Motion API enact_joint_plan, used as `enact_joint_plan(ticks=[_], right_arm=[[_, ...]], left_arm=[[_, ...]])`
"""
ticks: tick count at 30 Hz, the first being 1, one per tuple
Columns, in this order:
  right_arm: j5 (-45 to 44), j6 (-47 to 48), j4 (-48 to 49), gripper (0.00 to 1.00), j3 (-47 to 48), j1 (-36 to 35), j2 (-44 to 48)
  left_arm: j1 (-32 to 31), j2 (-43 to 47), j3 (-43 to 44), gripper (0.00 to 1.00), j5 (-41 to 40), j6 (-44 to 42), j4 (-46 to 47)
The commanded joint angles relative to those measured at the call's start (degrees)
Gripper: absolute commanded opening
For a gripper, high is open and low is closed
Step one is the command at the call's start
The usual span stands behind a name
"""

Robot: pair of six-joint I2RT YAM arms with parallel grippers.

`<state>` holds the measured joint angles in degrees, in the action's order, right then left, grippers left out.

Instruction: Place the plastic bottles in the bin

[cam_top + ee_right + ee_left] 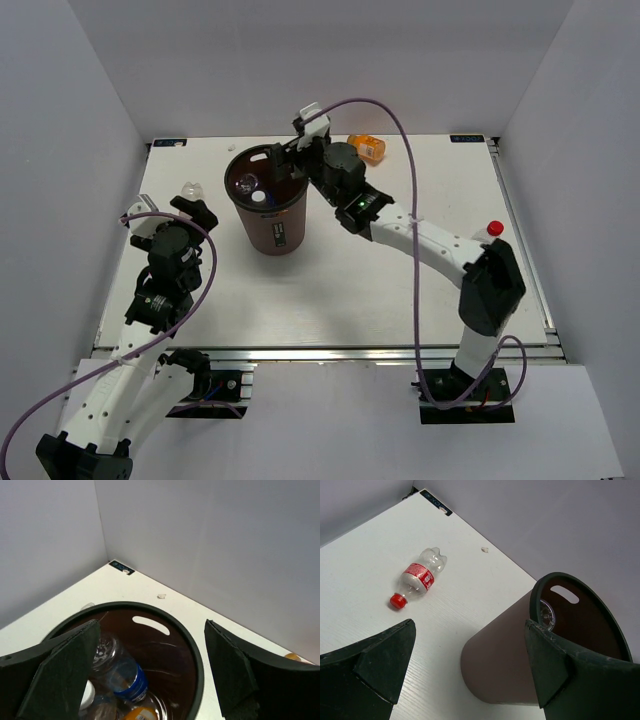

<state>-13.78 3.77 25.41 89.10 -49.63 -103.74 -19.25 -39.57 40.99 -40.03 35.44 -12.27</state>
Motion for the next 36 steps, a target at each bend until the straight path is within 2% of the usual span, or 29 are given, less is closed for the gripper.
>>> enact_joint_plan(ticks=[1, 4, 5, 6, 8, 9, 12, 15, 18, 19, 22, 25, 28, 32, 36], right_arm=[[-2.9, -2.3, -5.5, 0.89, 1.4, 0.0, 8.3], [-12.9, -1.8, -11.2, 0.89, -6.1, 0.1, 16.7], [-21.0, -2.0, -12.9, 0.89, -8.9, 0.1, 19.2], [-25.5, -3.1, -14.4, 0.89, -14.4, 0.6, 24.0], [-31.9, -11.1, -20.5, 0.89, -18.3, 2.3, 28.7], [-31.8, -14.5, -29.7, 0.89, -20.8, 5.6, 33.3], [-31.7, -24.9, -45.3, 0.89, -23.1, 12.2, 42.1], [-40.3, -29.8, -54.7, 0.89, -25.9, 15.9, 49.0], [-41.7, -33.9, -63.2, 0.89, -25.7, 21.4, 51.1], [-41.3, -35.9, -68.8, 0.89, -25.3, 22.6, 50.9], [-42.7, -40.6, -76.6, 0.89, -25.1, 27.7, 48.1], [-42.9, -38.9, -77.0, 0.89, -26.3, 30.2, 46.3], [-41.6, -35.3, -72.5, 0.89, -28.0, 33.5, 44.8], [-38.3, -28.6, -63.2, 0.89, -31.9, 35.9, 45.6], [-35.3, -23.0, -49.4, 0.89, -37.7, 37.5, 46.8]], left_arm=[[0.0, 0.0, 1.6, 0.98, 0.6, 0.0, -0.7], [0.0, -0.6, 1.9, 0.98, 2.0, -0.7, -0.5], [0.0, -1.4, 1.8, 0.98, 2.5, -0.9, -0.3], [0.0, -1.8, 1.9, 0.98, 2.9, -1.0, -0.3], [-0.1, -3.5, 2.5, 0.98, 4.0, -1.1, -0.6], [0.0, -4.0, 2.7, 0.98, 4.1, -1.2, -0.9], [0.0, -5.1, 3.0, 0.98, 4.4, -1.0, -1.5], [0.1, -4.9, 2.7, 0.98, 5.0, -1.3, -1.0], [0.1, -4.7, 2.5, 0.98, 5.4, -1.6, -0.6], [0.1, -4.7, 2.7, 0.98, 5.6, -2.0, -1.0], [0.1, -4.6, 3.6, 0.98, 5.7, -2.0, -2.0], [0.1, -4.4, 3.4, 0.98, 5.9, -2.2, -1.6], [0.1, -4.5, 3.1, 0.98, 6.2, -2.5, -1.4], [0.1, -4.9, 3.4, 0.98, 6.1, -2.6, -1.5], [0.1, -5.2, 3.4, 0.98, 6.4, -2.4, -1.2]])
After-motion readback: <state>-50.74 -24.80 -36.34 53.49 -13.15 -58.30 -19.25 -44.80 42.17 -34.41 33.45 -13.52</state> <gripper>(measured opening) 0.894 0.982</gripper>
